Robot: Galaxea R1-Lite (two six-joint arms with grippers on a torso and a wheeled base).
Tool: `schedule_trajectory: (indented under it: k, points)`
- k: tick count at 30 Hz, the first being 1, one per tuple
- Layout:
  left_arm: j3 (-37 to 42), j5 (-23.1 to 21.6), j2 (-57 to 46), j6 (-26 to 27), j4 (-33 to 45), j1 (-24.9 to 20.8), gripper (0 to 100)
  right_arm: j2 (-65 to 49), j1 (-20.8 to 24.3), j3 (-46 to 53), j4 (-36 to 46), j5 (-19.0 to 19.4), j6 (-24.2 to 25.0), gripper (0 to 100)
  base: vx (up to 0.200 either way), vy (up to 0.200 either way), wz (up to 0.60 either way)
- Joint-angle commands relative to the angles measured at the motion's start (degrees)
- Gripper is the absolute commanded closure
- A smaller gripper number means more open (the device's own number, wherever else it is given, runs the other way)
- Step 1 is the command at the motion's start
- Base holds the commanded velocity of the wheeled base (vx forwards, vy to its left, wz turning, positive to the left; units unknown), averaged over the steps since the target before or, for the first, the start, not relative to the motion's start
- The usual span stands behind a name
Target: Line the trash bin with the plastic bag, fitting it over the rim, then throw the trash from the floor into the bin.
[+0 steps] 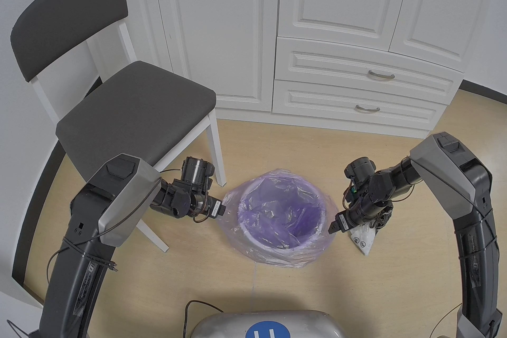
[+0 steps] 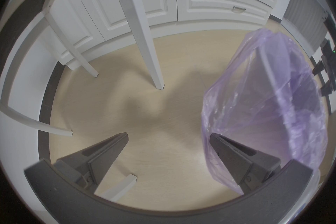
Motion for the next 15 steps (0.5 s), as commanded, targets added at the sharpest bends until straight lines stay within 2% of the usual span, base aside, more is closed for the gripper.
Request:
schedule_trajectory:
  k: [1, 4, 15]
  points:
    - [-8.91, -1.35, 7.13, 1.58, 4.07, 1.20, 0, 3.75, 0.57, -5.36, 0.78, 0.14, -0.01, 0, 0.000, 0.000, 0.00]
    - [-15.15, -1.35, 9.24, 1.49, 7.67, 0.94, 0, 4.89, 0.48, -7.82, 0.95, 0.40, -0.01, 0, 0.000, 0.000, 0.00]
    - [-15.48, -0.29, 9.77, 0.61, 5.92, 0.85, 0, 8.58, -0.04, -16.61, 2.45, -0.57, -0.28, 0, 0.000, 0.000, 0.00]
